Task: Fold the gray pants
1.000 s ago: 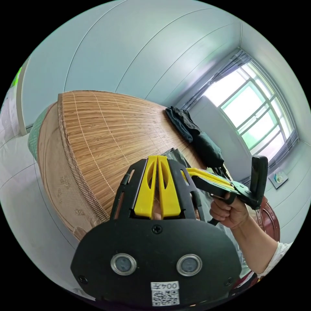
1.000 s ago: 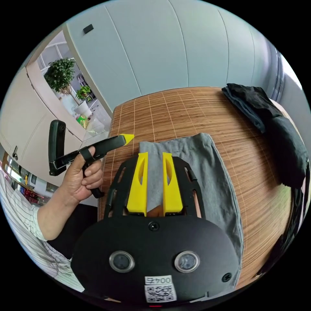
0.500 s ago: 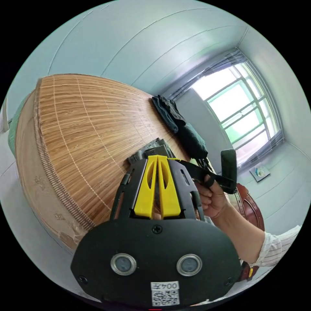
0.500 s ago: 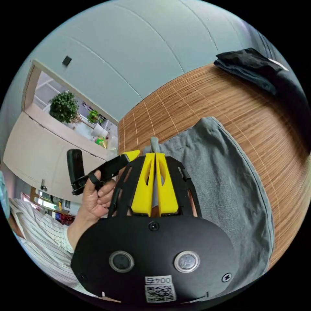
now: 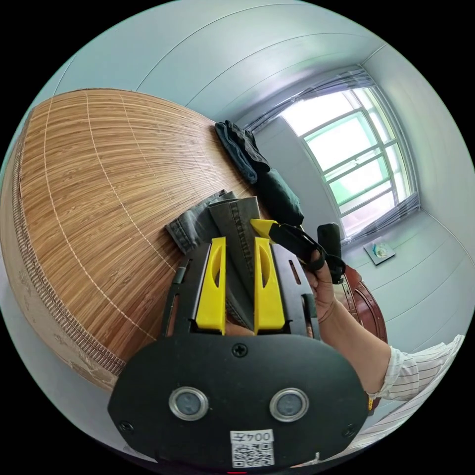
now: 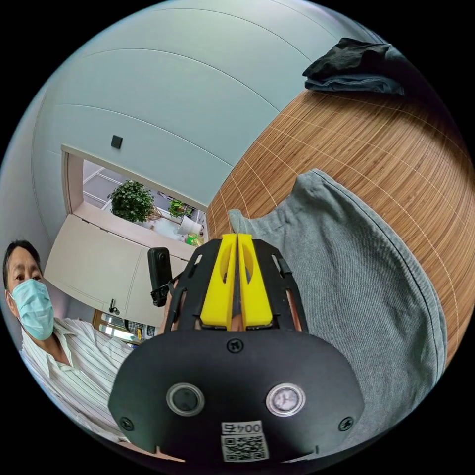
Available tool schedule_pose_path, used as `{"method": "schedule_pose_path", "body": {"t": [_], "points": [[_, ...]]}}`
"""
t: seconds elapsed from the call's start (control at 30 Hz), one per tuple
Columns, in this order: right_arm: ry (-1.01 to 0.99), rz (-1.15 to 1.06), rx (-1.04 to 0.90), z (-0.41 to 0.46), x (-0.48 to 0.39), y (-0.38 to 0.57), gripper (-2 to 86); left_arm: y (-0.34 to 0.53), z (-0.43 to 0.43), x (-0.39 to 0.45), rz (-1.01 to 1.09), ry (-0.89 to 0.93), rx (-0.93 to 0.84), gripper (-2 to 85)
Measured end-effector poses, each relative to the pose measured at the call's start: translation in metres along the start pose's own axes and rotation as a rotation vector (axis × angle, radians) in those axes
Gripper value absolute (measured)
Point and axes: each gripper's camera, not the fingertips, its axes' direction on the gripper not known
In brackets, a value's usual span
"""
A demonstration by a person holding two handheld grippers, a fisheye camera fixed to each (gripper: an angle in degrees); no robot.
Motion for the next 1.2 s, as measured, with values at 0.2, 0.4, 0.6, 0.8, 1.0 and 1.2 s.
{"method": "schedule_pose_path", "body": {"t": [0.2, 0.4, 0.6, 0.8, 1.0, 1.2], "points": [[0.02, -0.028, -0.028, 0.008, -0.01, 0.0, -0.5, 0.001, 0.005, -0.007, -0.02, 0.011, 0.005, 6.6], [0.071, -0.061, -0.043, 0.016, -0.028, 0.002, 3.1, 0.002, 0.006, -0.012, -0.03, -0.001, 0.019, 2.4], [0.375, -0.12, 0.068, 0.009, -0.06, -0.003, 6.3, 0.001, 0.0, -0.017, -0.04, 0.012, 0.026, 1.4], [0.825, -0.359, -0.136, 0.077, -0.098, -0.017, 7.6, -0.001, -0.009, -0.02, -0.064, 0.008, 0.031, 1.0], [0.937, -0.436, -0.26, 0.12, -0.116, -0.033, 7.1, -0.005, -0.014, -0.02, -0.047, -0.004, 0.015, 0.9], [1.001, -0.446, -0.245, 0.124, -0.139, -0.033, -0.1, -0.007, -0.023, -0.023, -0.052, -0.013, 0.007, 0.8]]}}
